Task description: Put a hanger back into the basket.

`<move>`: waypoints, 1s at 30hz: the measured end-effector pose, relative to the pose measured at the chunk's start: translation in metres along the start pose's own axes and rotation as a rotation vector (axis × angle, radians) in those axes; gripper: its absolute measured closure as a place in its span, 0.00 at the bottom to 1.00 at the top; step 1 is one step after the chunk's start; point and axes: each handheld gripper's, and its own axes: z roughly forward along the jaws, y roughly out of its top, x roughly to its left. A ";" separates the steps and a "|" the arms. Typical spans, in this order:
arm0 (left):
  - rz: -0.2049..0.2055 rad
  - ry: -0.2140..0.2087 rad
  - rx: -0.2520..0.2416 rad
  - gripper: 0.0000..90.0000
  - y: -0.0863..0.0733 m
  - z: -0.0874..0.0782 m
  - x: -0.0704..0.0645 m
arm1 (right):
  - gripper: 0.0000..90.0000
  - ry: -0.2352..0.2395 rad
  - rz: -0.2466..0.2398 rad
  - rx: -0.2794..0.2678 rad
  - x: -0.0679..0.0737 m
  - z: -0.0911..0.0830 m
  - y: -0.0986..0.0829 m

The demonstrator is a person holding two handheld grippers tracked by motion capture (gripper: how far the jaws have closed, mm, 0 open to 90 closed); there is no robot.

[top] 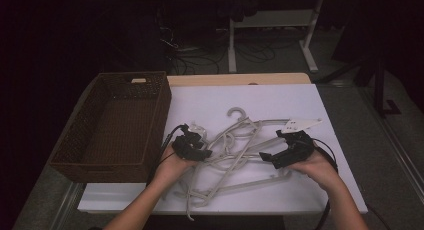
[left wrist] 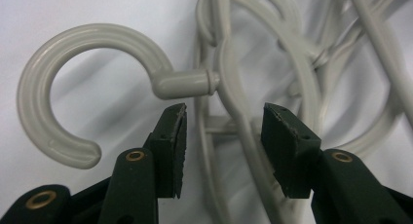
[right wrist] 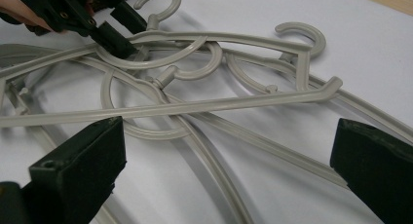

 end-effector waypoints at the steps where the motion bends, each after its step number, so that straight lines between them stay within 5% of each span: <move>1: 0.000 0.000 0.000 0.58 0.000 0.000 0.000 | 0.00 0.000 0.000 0.000 0.000 0.000 0.000; 13: 0.055 0.072 0.001 0.79 0.001 0.001 -0.007 | 0.00 0.000 -0.001 -0.001 0.000 -0.001 0.000; 19: 0.039 0.057 -0.015 0.91 0.001 -0.005 -0.002 | 0.00 0.000 0.000 -0.003 -0.001 -0.001 0.000; 30: 0.036 0.052 -0.089 0.92 0.021 -0.032 -0.003 | 0.00 0.002 0.001 -0.017 0.000 -0.003 0.000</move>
